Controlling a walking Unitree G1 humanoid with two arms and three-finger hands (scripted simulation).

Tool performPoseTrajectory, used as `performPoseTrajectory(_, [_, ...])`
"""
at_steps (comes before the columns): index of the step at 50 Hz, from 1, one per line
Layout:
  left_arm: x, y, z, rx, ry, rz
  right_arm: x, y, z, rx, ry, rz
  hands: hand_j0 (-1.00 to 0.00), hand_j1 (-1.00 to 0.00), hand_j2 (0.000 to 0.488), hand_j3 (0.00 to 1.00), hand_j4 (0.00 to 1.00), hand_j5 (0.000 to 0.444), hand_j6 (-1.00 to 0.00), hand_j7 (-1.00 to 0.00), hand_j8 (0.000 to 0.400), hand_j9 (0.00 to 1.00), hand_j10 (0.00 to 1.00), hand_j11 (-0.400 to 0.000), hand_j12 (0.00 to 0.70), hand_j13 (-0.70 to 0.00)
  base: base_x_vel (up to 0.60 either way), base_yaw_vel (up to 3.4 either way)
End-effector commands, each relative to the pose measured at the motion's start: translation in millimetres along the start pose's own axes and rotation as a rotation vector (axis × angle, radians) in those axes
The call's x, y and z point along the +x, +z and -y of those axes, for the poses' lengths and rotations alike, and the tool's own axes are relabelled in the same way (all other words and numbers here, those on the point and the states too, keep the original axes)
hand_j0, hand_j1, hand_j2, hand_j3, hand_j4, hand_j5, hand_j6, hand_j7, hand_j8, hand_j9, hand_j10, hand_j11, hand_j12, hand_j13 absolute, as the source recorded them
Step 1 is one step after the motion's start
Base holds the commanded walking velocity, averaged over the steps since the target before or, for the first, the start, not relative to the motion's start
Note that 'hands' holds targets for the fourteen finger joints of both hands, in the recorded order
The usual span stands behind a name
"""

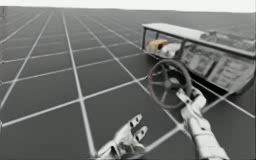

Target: Pick up and drop off the object

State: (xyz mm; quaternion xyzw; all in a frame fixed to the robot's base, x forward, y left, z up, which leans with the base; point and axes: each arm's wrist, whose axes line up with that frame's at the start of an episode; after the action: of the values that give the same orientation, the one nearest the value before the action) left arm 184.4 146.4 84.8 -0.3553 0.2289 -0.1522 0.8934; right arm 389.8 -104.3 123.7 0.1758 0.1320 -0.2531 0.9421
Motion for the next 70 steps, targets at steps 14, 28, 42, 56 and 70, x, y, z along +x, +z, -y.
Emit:
performPoseTrajectory(14, [1.8,1.6,5.0,0.017,-0.010,-0.002,1.0,11.2,3.6,0.034,0.001,0.034,0.00,0.00,0.000,1.00,1.00,0.000,0.00,0.00,0.000,1.00,1.00,-0.400,0.000,-0.700,0.57,0.05])
performPoseTrajectory(28, [1.8,1.6,5.0,0.017,-0.010,-0.002,1.0,11.2,3.6,0.034,0.001,0.034,0.00,0.00,0.000,1.00,1.00,0.000,0.00,0.00,0.000,1.00,1.00,-0.400,0.000,-0.700,0.58,0.03])
performPoseTrajectory(42, [1.8,1.6,5.0,0.017,-0.010,-0.002,1.0,11.2,3.6,0.034,0.001,0.034,0.00,0.00,0.000,1.00,1.00,0.000,0.00,0.00,0.000,1.00,1.00,-0.400,0.000,-0.700,0.58,0.03])
performPoseTrajectory(56, [1.8,1.6,5.0,0.017,-0.010,-0.002,1.0,11.2,3.6,0.034,0.001,0.034,0.00,0.00,0.000,1.00,1.00,0.000,0.00,0.00,0.000,1.00,1.00,-0.400,0.000,-0.700,0.58,0.03])
performPoseTrajectory(70, [1.8,1.6,5.0,0.017,-0.010,-0.002,1.0,11.2,3.6,0.034,0.001,0.034,0.00,0.00,0.000,1.00,1.00,0.000,0.00,0.00,0.000,1.00,1.00,-0.400,0.000,-0.700,0.58,0.04])
